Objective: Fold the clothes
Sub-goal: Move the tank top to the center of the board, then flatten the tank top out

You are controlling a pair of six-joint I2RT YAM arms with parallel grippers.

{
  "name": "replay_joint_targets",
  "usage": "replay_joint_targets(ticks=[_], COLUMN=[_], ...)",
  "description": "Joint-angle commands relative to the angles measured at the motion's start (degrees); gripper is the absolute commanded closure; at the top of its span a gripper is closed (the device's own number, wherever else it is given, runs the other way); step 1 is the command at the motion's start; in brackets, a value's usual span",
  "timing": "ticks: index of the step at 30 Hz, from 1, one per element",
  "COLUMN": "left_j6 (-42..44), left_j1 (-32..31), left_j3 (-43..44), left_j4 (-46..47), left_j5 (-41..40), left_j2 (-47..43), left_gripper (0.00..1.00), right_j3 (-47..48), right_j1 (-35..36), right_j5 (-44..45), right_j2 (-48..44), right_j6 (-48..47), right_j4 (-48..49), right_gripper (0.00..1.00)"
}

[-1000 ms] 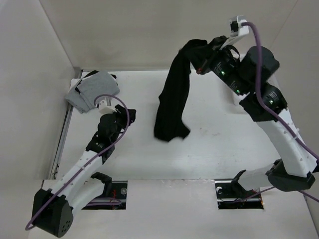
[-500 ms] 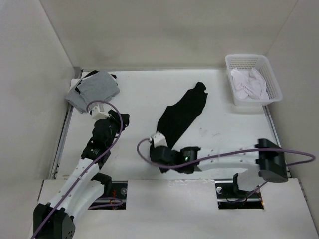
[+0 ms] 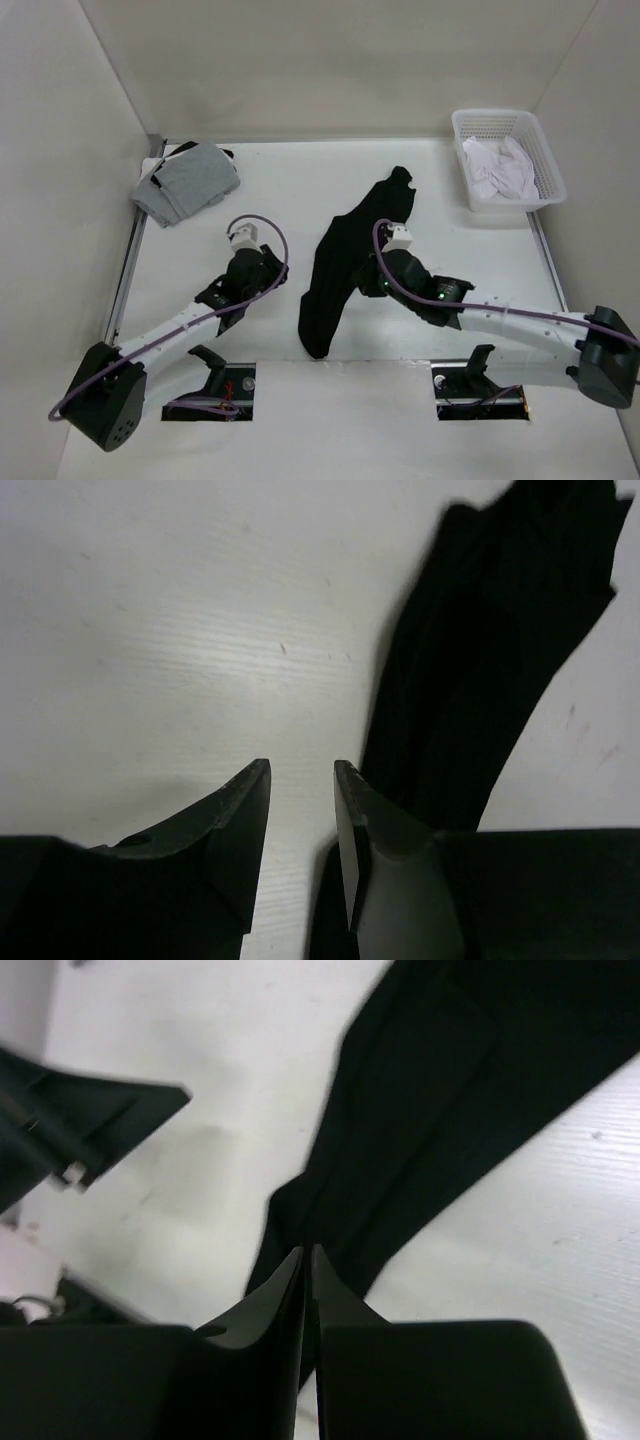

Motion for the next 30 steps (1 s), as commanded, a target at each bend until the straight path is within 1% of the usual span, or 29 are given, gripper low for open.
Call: replay_joint_targets(ticks=[1,4,5,7,10,14,17,19,21,23,27,29,30], left_j6=[3.7,3.5,3.4,3.3,3.8,3.9,4.1,4.2,4.3,4.3,4.4,4.4,4.5], left_j1=[-6.4,-9.7,-10.6,-12.6,-14.7,-14.8,-14.5,-14.3,-14.1,-14.1,-14.0,-13.9,-13.9], left_j3=[1.9,2.2,2.2,2.3,3.4,4.0,4.0,4.0,4.0,4.1,4.0,4.0,4.0], left_j4=[4.2,4.7,5.1,6.5,6.9,7.2,8.2,8.8,9.0,9.4,9.9,10.1,10.4], left_j5=[-0.7,-2.4,-2.6,-2.6,-2.6,-2.1,-1.6,-1.1,-0.7,-0.3,0.3,0.8,1.0], left_j2=[4.5,8.1,8.9,10.4,13.3,16.2,17.1,17.6,18.0,18.4,19.0,19.2,19.4], left_gripper=[0.71,0.71,0.71,0.70,0.68,0.68,0.69,0.70,0.70,0.70,0.71,0.72,0.73], right_j3=[-3.3,-2.0,-1.6,-0.8,0.0,0.5,1.8,2.8,3.5,3.7,4.0,4.1,4.0], right_j1=[-2.4,-4.7,-5.9,-8.7,-13.8,-18.7,-19.6,-19.8,-20.0,-20.1,-20.5,-20.5,-20.6], right_j5=[-4.6,-4.7,-4.6,-5.0,-4.9,-4.9,-6.5,-8.2,-8.4,-8.3,-8.0,-7.8,-7.8], right_j2=[5.5,9.6,10.6,13.2,17.4,21.9,25.3,27.3,28.5,29.3,30.5,31.1,31.4], right_j6=[0.8,-1.1,-1.3,-2.3,-3.1,-2.7,-3.4,-4.1,-4.1,-4.1,-3.9,-3.7,-3.5], right_j4=[8.5,12.5,13.3,16.1,18.4,19.3,20.3,21.0,21.5,22.4,22.8,22.8,22.9], right_gripper=[0.89,0.67,0.64,0.62,0.63,0.68,0.73,0.74,0.72,0.68,0.68,0.72,0.77])
